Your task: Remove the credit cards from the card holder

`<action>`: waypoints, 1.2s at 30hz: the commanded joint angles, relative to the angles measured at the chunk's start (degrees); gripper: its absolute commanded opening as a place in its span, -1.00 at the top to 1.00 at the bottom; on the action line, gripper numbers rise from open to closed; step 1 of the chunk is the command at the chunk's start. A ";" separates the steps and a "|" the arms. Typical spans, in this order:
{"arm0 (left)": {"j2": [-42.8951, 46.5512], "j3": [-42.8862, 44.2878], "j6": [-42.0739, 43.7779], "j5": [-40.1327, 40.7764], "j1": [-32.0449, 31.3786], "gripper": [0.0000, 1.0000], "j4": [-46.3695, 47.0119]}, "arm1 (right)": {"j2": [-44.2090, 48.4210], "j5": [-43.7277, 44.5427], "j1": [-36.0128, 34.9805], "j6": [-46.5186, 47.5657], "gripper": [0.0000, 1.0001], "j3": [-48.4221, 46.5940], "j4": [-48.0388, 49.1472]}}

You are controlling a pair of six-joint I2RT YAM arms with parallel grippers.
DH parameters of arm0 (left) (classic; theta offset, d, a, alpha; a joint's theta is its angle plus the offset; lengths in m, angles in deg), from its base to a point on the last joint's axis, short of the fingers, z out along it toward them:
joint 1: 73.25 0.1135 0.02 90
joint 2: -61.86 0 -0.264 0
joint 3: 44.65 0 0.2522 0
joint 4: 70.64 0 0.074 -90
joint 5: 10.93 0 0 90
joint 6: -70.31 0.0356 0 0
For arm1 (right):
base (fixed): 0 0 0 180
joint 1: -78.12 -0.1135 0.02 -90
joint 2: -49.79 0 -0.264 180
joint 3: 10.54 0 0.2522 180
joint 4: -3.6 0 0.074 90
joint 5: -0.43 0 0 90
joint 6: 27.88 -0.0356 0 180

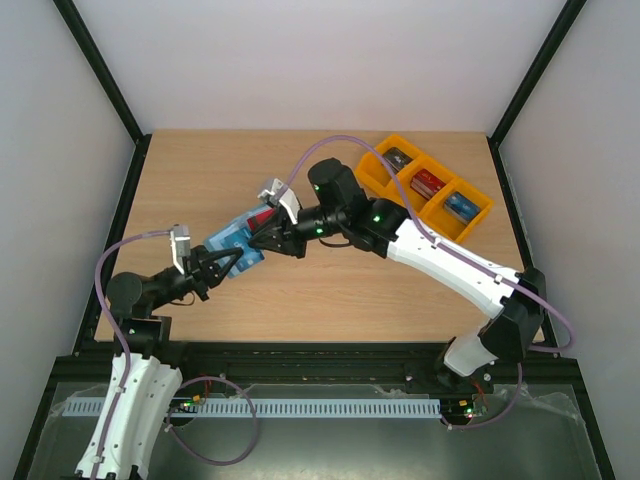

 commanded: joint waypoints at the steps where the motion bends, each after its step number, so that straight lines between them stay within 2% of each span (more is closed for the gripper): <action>1: 0.81 1.66 1.69 -8.89 -1.69 0.95 7.01 | 1.60 4.98 0.72 2.91 0.63 -1.90 -1.26; 4: 0.55 1.68 1.52 -8.43 -2.06 0.95 7.60 | 1.33 2.00 0.70 2.44 0.67 -1.47 -0.97; 10: 0.49 2.16 1.78 -8.05 -2.33 0.95 7.35 | 0.84 -2.14 0.54 1.83 0.96 -0.71 -0.27; 17: 0.99 2.02 1.56 -6.52 -2.43 0.95 5.57 | 2.38 -4.84 0.57 2.30 0.97 -0.03 1.23; 31: 3.94 -1.90 -6.16 -1.84 -2.43 0.67 9.64 | 3.32 -0.61 2.61 -1.60 0.97 0.76 1.09; 32: 4.04 -2.09 -6.59 -1.58 -2.43 0.67 9.65 | 3.34 -0.88 2.62 -1.73 0.97 0.94 1.24; 34: 4.20 -2.40 -7.08 -1.20 -2.43 0.87 10.01 | 3.12 -2.04 2.61 -2.46 0.97 1.36 1.78; 36: 4.39 -2.35 -6.87 -0.81 -2.43 0.95 9.54 | 3.04 -2.96 2.66 -2.89 0.97 1.48 2.04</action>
